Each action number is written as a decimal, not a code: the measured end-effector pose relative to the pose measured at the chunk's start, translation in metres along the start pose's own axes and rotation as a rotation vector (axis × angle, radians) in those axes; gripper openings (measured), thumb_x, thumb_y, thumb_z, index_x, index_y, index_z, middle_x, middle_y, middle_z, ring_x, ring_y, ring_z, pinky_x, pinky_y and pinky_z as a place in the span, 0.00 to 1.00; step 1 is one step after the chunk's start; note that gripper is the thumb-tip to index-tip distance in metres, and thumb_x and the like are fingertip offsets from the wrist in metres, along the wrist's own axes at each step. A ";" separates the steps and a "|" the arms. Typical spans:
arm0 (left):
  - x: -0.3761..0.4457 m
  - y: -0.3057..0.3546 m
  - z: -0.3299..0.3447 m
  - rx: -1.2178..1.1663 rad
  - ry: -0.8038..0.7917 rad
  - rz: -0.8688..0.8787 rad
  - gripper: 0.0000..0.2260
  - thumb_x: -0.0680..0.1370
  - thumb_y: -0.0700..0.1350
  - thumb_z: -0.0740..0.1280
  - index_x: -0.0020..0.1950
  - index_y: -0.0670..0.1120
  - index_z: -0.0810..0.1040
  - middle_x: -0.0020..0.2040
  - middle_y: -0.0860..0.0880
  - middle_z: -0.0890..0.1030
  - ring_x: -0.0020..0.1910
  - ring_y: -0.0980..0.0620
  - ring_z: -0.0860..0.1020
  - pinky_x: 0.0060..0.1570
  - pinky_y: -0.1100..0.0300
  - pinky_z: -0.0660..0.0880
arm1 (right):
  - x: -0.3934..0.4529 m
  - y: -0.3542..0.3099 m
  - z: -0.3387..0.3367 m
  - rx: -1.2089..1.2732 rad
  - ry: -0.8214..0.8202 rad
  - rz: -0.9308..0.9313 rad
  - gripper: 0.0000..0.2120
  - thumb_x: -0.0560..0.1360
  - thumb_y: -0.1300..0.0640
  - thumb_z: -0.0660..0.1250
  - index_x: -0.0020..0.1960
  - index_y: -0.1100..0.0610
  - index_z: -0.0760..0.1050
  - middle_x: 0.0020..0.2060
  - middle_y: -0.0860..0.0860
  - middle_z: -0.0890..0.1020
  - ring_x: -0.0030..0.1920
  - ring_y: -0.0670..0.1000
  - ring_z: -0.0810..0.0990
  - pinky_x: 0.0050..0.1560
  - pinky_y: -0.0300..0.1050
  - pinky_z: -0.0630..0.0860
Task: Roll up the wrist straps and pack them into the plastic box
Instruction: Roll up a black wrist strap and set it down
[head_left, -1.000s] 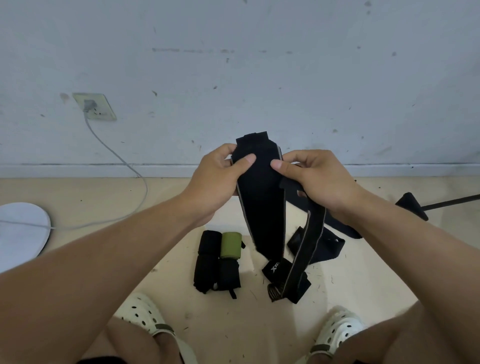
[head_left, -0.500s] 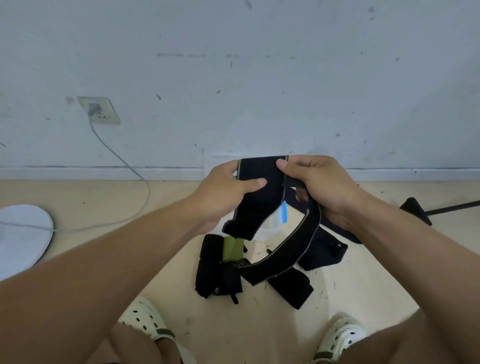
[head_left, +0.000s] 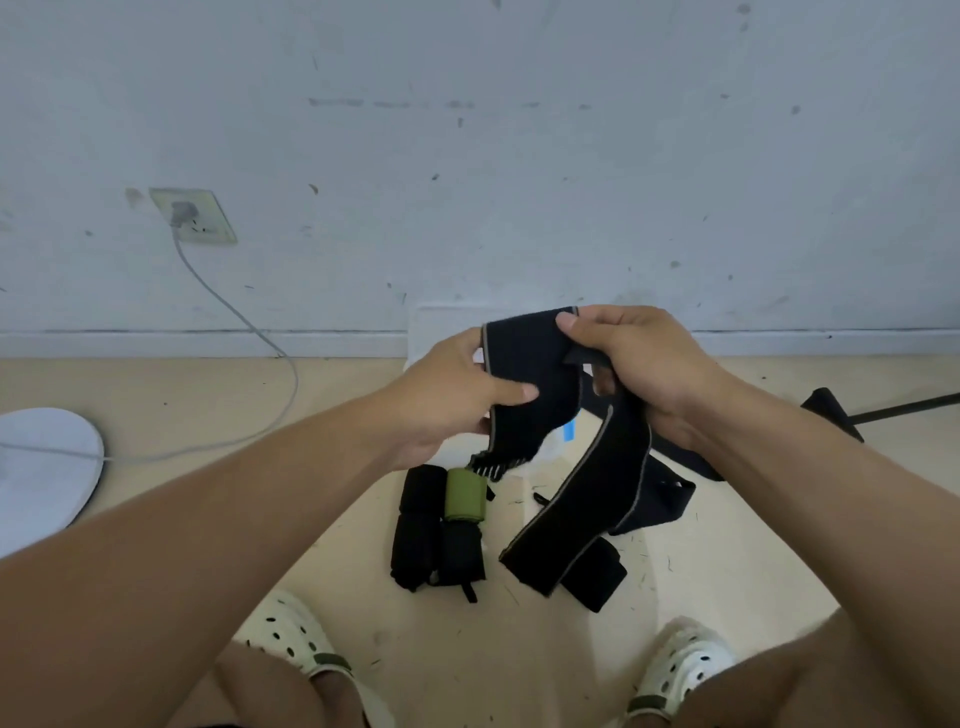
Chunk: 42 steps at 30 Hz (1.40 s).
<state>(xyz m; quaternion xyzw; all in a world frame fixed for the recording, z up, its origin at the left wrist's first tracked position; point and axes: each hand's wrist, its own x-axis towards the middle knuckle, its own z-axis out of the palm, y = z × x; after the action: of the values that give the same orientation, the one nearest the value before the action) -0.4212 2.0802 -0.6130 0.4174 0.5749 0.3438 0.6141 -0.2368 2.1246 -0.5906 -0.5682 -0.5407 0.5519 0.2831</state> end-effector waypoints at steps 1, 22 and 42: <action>0.000 -0.002 0.001 -0.002 0.036 0.006 0.21 0.79 0.38 0.73 0.70 0.51 0.75 0.56 0.47 0.87 0.53 0.48 0.87 0.52 0.51 0.84 | 0.000 -0.001 0.000 0.025 0.007 0.009 0.13 0.81 0.52 0.70 0.46 0.62 0.83 0.23 0.48 0.74 0.23 0.46 0.68 0.26 0.36 0.68; 0.000 0.001 0.000 -0.111 0.067 0.000 0.17 0.82 0.39 0.70 0.70 0.53 0.76 0.57 0.48 0.87 0.54 0.47 0.86 0.39 0.56 0.83 | -0.004 -0.002 0.003 0.009 0.035 -0.020 0.10 0.84 0.54 0.66 0.50 0.55 0.86 0.32 0.44 0.86 0.30 0.40 0.82 0.32 0.31 0.75; 0.004 0.008 0.001 -0.266 0.295 0.194 0.16 0.85 0.36 0.62 0.69 0.52 0.73 0.58 0.46 0.85 0.54 0.46 0.86 0.41 0.50 0.85 | -0.007 0.009 0.015 -0.007 -0.066 -0.031 0.04 0.75 0.57 0.77 0.46 0.55 0.83 0.40 0.52 0.87 0.39 0.47 0.84 0.47 0.43 0.78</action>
<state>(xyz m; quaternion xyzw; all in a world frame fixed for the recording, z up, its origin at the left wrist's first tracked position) -0.4197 2.0869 -0.6075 0.3311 0.5653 0.5315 0.5369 -0.2462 2.1117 -0.6000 -0.5422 -0.5606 0.5638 0.2717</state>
